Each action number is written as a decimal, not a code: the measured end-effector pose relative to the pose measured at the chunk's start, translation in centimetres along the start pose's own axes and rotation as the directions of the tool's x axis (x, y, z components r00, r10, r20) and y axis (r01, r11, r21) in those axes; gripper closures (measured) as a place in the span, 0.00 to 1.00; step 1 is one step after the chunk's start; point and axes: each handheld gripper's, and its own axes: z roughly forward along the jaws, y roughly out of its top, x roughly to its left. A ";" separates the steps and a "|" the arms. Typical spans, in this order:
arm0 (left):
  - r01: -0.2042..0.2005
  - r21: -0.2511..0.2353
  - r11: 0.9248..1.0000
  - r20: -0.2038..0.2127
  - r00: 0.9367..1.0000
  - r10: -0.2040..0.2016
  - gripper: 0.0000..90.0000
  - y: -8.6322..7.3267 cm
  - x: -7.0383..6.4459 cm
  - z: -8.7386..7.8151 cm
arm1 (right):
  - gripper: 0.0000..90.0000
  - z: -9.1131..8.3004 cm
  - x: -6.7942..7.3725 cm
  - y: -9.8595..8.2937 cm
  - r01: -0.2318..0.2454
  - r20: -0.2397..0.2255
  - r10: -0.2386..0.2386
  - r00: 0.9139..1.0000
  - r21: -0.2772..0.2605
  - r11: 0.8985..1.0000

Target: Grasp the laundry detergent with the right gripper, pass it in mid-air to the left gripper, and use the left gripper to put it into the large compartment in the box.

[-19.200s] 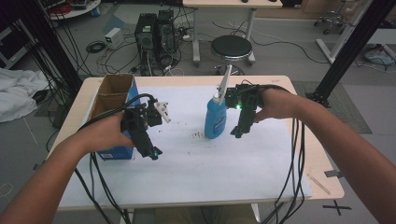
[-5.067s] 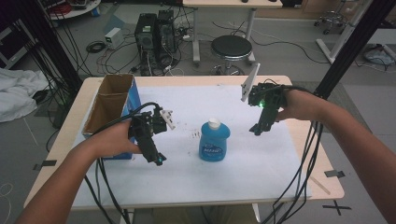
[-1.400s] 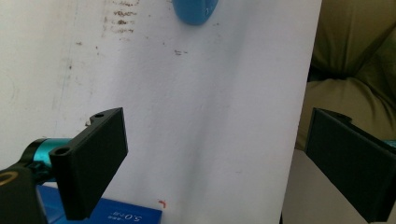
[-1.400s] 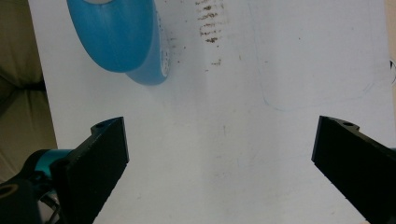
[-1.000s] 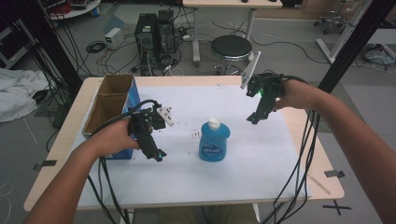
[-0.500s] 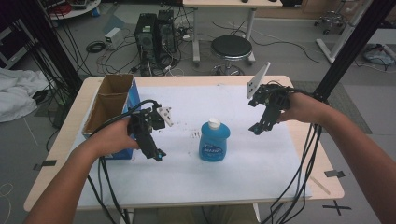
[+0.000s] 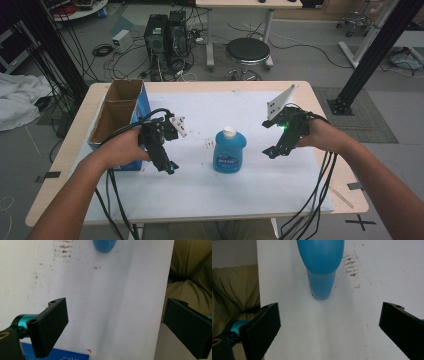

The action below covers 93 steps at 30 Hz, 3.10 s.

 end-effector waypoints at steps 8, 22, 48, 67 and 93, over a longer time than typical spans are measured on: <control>-0.008 0.001 1.000 0.000 1.000 0.008 0.07 0.0 -0.1 0.1 | 0.03 0.9 0.5 -1.8 -0.021 -0.014 0.019 1.000 -0.145 0.989; -0.008 0.002 1.000 -0.002 1.000 0.008 0.07 0.0 -0.2 0.2 | 0.03 4.2 0.6 -3.7 -0.063 -0.037 0.055 0.998 -0.255 0.965; 0.002 0.000 1.000 0.006 1.000 -0.002 0.07 -0.3 0.0 0.6 | 0.03 8.6 0.1 -3.5 -0.070 -0.038 0.059 0.997 -0.389 0.918; 0.012 -0.003 1.000 0.011 1.000 -0.012 0.07 -0.5 0.2 0.9 | 0.03 11.1 0.0 -2.7 -0.080 -0.068 0.056 0.996 -0.443 0.893; 0.019 0.001 1.000 0.011 1.000 -0.019 0.07 -0.8 0.2 1.1 | 0.26 12.1 0.0 -2.6 -0.065 -0.079 0.029 0.996 -0.508 0.859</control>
